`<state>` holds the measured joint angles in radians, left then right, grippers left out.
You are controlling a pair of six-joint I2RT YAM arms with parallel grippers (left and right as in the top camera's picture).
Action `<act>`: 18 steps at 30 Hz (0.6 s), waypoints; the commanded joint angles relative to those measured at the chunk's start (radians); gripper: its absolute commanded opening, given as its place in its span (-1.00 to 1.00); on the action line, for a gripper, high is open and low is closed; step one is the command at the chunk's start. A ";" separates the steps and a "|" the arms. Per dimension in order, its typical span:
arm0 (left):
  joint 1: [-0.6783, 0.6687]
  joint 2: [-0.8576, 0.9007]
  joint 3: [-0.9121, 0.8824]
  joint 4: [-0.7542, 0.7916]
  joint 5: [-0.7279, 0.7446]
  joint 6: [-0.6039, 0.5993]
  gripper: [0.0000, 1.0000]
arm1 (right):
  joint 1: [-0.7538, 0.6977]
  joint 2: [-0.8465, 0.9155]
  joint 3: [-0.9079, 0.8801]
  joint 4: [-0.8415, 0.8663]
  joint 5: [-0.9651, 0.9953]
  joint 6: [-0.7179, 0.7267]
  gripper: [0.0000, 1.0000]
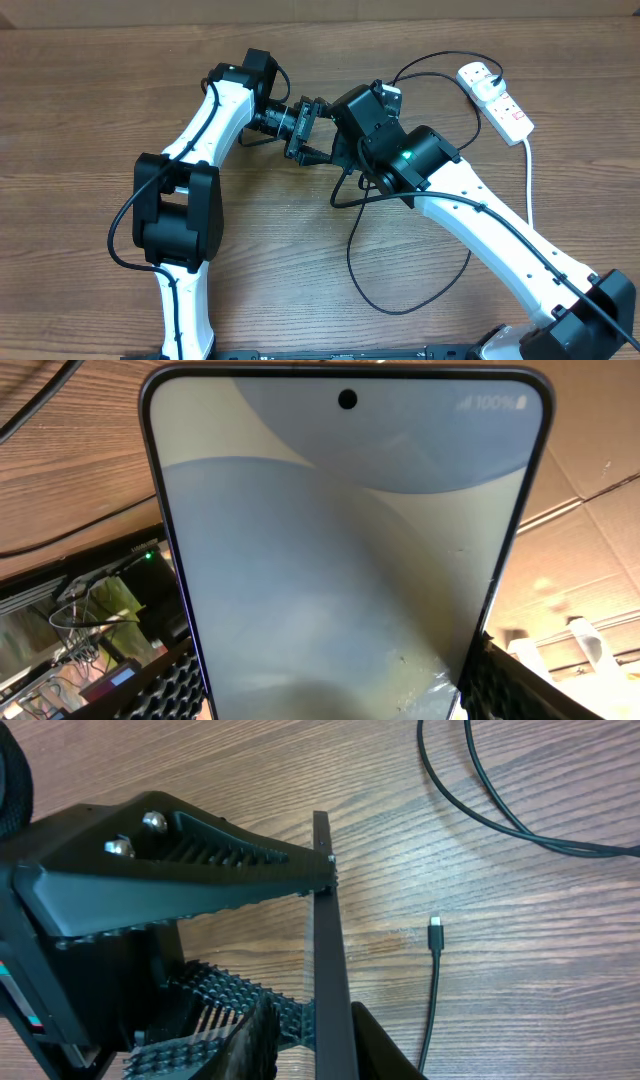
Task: Plug charger to phone and switch on socket
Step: 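Close the right gripper on the phone's edge beside the left gripper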
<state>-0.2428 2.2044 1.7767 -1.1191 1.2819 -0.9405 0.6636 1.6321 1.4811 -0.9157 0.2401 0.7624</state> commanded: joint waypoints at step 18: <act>-0.006 -0.002 0.032 0.026 0.015 -0.014 0.40 | 0.003 -0.001 0.018 -0.012 0.014 0.020 -0.65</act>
<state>-0.2428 2.2044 1.7767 -1.0954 1.2690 -0.9432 0.6636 1.6321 1.4811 -0.9287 0.2401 0.7696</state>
